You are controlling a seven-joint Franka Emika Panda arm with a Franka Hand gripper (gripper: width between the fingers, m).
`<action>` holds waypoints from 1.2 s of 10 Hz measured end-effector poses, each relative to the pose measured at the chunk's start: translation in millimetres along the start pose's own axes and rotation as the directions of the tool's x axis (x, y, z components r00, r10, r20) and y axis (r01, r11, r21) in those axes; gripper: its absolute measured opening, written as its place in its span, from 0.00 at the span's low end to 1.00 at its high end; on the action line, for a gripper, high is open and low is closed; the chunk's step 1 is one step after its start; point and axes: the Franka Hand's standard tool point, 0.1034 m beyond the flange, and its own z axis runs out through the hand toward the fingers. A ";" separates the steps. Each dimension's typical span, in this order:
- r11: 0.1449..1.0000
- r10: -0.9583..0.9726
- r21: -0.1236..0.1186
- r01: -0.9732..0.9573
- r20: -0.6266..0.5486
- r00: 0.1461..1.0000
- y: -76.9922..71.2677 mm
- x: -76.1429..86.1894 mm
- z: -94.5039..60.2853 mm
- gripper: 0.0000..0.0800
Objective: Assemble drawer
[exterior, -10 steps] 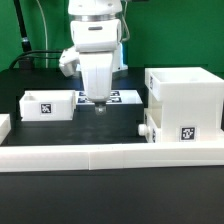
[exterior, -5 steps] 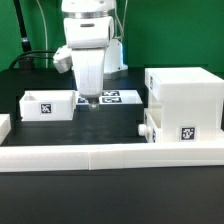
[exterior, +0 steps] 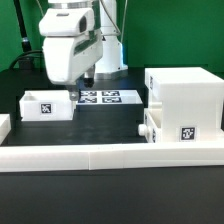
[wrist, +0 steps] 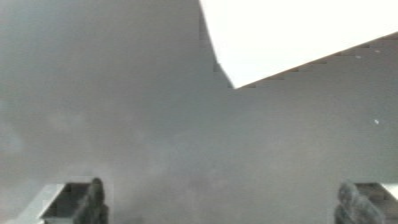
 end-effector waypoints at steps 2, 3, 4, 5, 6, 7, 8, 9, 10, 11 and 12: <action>0.980 0.198 0.002 -0.198 0.002 0.980 -7.2 -3.8 1.4 0.81; 0.961 0.275 0.004 -0.275 0.000 0.961 -7.6 -3.2 1.8 0.81; 0.944 0.328 0.005 -0.328 0.000 0.945 -7.7 -3.1 1.9 0.81; 0.914 0.405 0.006 -0.405 -0.001 0.914 -7.8 -2.9 2.1 0.81; 0.881 0.474 0.003 -0.474 -0.005 0.881 -7.2 -5.1 2.0 0.81; 0.828 0.560 -0.017 -0.560 -0.019 0.828 -6.6 -14.9 2.7 0.81; 0.749 0.661 -0.035 -0.662 -0.038 0.749 -10.8 -24.2 5.8 0.81; 0.659 0.750 -0.037 -0.751 -0.050 0.660 -18.5 -27.6 10.1 0.81; 0.575 0.816 -0.031 -0.818 -0.052 0.575 -28.0 -29.0 15.5 0.81; 0.558 0.828 -0.026 -0.830 -0.049 0.558 -27.4 -27.9 15.1 0.81; 0.568 0.821 -0.027 -0.823 -0.051 0.569 -26.6 -27.8 14.8 0.81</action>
Offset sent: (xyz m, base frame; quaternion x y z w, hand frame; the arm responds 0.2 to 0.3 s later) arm 0.0000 0.0000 0.0000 0.0000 0.0000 0.1938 0.9810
